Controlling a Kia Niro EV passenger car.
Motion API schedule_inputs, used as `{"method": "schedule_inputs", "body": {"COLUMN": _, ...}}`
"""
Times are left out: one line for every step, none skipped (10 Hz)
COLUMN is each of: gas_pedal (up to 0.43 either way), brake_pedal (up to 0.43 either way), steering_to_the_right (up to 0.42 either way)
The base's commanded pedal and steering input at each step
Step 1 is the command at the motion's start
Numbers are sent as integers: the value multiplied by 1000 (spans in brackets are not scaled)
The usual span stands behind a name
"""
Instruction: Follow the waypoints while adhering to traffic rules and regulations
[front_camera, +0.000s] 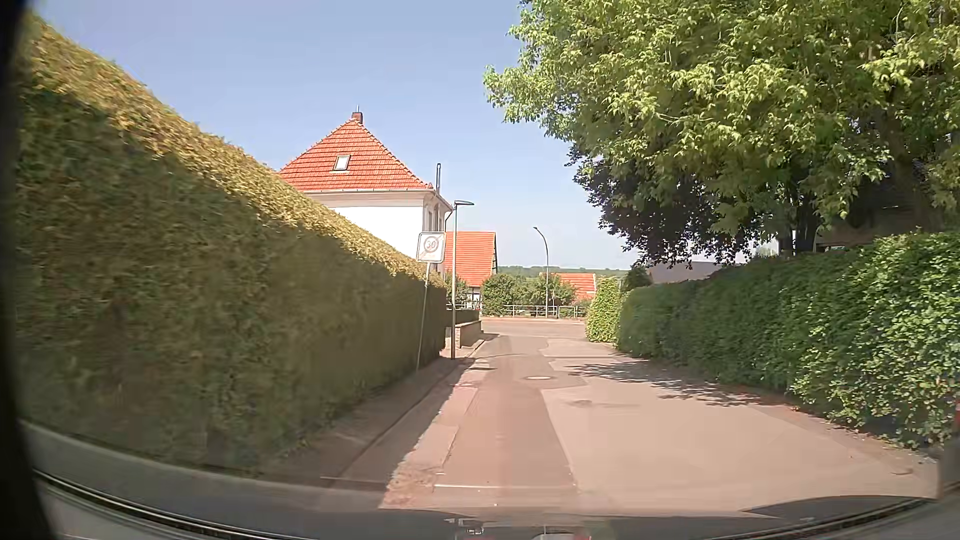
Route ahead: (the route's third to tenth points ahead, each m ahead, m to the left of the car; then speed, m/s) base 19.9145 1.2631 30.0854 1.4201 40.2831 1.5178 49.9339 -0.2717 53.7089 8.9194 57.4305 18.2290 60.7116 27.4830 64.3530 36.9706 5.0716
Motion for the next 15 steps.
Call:
{"method": "schedule_inputs", "body": {"gas_pedal": 59, "brake_pedal": 0, "steering_to_the_right": 14}}
{"method": "schedule_inputs", "body": {"gas_pedal": 67, "brake_pedal": 0, "steering_to_the_right": 22}}
{"method": "schedule_inputs", "body": {"gas_pedal": 67, "brake_pedal": 0, "steering_to_the_right": 34}}
{"method": "schedule_inputs", "body": {"gas_pedal": 67, "brake_pedal": 0, "steering_to_the_right": 45}}
{"method": "schedule_inputs", "body": {"gas_pedal": 67, "brake_pedal": 0, "steering_to_the_right": 55}}
{"method": "schedule_inputs", "body": {"gas_pedal": 67, "brake_pedal": 0, "steering_to_the_right": 64}}
{"method": "schedule_inputs", "body": {"gas_pedal": 110, "brake_pedal": 0, "steering_to_the_right": 60}}
{"method": "schedule_inputs", "body": {"gas_pedal": 98, "brake_pedal": 0, "steering_to_the_right": 53}}
{"method": "schedule_inputs", "body": {"gas_pedal": 98, "brake_pedal": 0, "steering_to_the_right": 51}}
{"method": "schedule_inputs", "body": {"gas_pedal": 98, "brake_pedal": 0, "steering_to_the_right": 52}}
{"method": "schedule_inputs", "body": {"gas_pedal": 98, "brake_pedal": 0, "steering_to_the_right": 52}}
{"method": "schedule_inputs", "body": {"gas_pedal": 98, "brake_pedal": 0, "steering_to_the_right": 49}}
{"method": "schedule_inputs", "body": {"gas_pedal": 98, "brake_pedal": 0, "steering_to_the_right": 38}}
{"method": "schedule_inputs", "body": {"gas_pedal": 87, "brake_pedal": 0, "steering_to_the_right": 33}}
{"method": "schedule_inputs", "body": {"gas_pedal": 87, "brake_pedal": 0, "steering_to_the_right": 33}}
